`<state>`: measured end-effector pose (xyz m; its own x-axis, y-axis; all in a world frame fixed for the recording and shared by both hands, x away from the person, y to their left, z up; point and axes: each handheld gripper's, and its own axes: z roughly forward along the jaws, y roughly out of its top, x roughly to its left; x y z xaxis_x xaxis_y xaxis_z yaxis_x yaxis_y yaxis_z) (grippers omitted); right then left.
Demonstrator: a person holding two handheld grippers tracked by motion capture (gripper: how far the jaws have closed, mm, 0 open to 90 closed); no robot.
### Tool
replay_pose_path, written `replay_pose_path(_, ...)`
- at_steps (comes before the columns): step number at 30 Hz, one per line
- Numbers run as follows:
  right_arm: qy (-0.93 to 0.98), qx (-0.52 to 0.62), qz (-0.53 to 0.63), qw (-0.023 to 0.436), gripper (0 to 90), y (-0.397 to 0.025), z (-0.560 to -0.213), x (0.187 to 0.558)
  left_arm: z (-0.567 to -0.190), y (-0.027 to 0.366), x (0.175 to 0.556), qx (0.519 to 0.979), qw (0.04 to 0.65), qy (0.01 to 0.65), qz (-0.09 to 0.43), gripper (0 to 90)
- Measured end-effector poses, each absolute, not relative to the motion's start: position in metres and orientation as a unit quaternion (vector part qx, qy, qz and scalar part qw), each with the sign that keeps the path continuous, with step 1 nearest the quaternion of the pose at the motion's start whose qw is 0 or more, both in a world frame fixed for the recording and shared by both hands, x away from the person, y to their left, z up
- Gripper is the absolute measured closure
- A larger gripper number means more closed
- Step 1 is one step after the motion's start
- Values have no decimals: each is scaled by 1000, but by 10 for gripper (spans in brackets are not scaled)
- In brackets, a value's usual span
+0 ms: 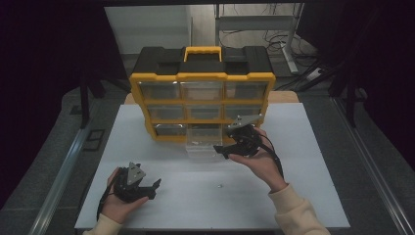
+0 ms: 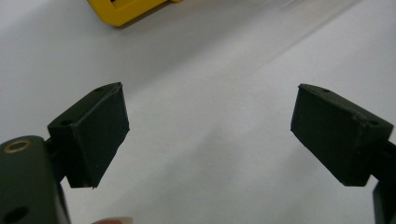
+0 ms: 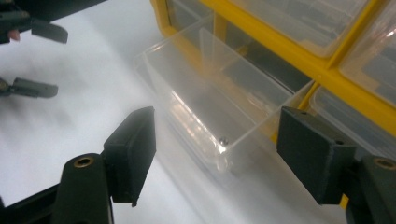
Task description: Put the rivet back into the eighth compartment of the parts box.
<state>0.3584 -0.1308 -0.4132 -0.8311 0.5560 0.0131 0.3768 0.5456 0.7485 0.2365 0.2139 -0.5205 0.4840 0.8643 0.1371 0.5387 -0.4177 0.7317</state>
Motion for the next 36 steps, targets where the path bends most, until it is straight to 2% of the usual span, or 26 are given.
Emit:
replay_pose_path(14, 878, 261, 384, 116, 278, -146, -417, 340, -521, 213, 236, 799, 319, 440, 258, 118)
replay_pose_path(36, 894, 247, 362, 93, 276, -156, -438, 320, -521, 213, 236, 800, 317, 439, 258, 118)
